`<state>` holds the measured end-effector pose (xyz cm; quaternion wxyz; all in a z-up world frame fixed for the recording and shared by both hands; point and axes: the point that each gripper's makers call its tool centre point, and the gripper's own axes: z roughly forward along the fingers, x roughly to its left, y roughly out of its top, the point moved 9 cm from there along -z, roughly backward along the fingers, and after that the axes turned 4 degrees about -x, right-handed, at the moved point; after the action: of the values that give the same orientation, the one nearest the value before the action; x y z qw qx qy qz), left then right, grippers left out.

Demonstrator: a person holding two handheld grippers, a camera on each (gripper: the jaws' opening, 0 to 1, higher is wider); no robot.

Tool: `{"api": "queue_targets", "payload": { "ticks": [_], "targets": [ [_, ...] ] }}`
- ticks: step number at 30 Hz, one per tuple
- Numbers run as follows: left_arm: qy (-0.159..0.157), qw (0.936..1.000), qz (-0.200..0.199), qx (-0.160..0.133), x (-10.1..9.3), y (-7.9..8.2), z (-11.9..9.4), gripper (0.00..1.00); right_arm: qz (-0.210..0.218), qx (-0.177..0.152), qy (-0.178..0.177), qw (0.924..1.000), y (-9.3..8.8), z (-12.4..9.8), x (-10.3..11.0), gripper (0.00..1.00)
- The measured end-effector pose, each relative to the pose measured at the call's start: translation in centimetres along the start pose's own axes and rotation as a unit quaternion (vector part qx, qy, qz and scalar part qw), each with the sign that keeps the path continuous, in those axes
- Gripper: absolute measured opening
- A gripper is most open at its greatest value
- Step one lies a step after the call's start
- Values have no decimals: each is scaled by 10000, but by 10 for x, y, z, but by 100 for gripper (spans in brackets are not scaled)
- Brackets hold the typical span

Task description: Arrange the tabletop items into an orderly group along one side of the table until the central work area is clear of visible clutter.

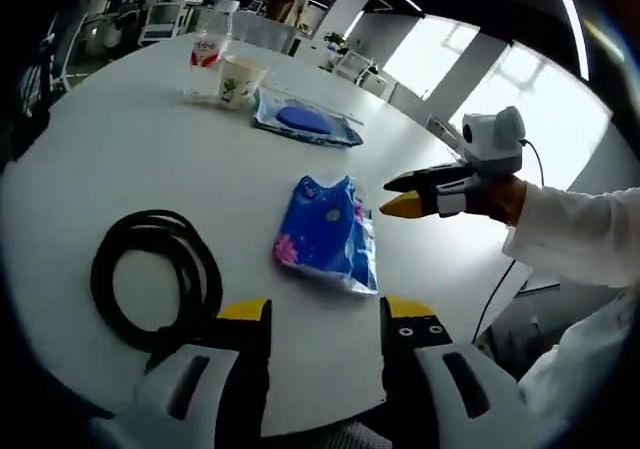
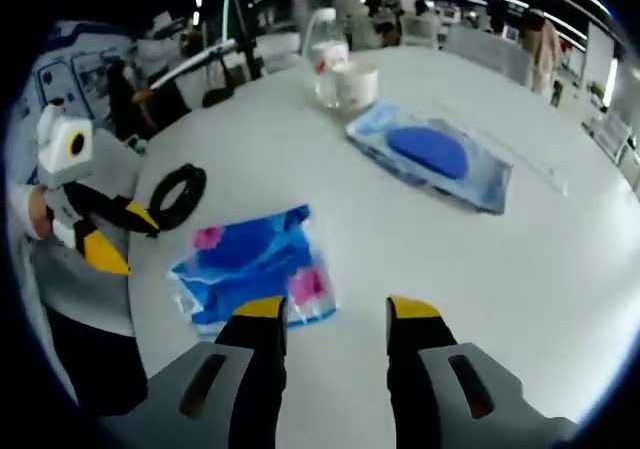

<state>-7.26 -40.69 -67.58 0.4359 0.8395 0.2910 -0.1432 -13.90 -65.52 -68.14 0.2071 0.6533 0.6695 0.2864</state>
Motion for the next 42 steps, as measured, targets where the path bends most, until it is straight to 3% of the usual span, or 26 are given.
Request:
{"api": "queue_targets", "payload": {
  "ticks": [7,13,16,21,22,24,26,28,30,36,39,42],
  "targets": [
    [-351,9988,-334,82,-2,-5,9,24,94,190,47,9998,4,16,0,34],
    [-415,9987,-188,231,-10,-7,30,30,-36,307,154,9994,7,21,6,32],
    [-440,9982,-304,287,-11,-6,40,33,-112,378,270,9989,6,23,11,30],
    [-306,9982,-318,401,-11,-4,49,32,-227,538,249,9980,3,21,20,8],
    [-244,9985,-259,422,-9,-3,49,29,-246,578,208,9978,1,20,22,0],
    [-15,9979,-19,642,-3,-5,44,5,-260,663,160,9973,-5,17,25,0],
    [-20,9988,-34,494,0,-5,40,3,-152,659,190,9975,-10,12,28,0],
    [-5,9986,-231,469,4,-7,36,0,79,532,154,9984,-14,5,31,0],
    [45,9988,-280,396,9,-6,32,0,551,206,113,9982,-15,-4,36,0],
    [-69,9981,-609,108,13,5,22,0,1363,-520,-148,9892,-22,-34,49,0],
    [-229,9991,-341,58,6,13,18,0,1588,-725,-308,9842,-26,-46,56,0],
    [-301,9995,36,97,1,21,15,0,1957,-999,-455,9745,-28,-56,62,0]
  ]
}}
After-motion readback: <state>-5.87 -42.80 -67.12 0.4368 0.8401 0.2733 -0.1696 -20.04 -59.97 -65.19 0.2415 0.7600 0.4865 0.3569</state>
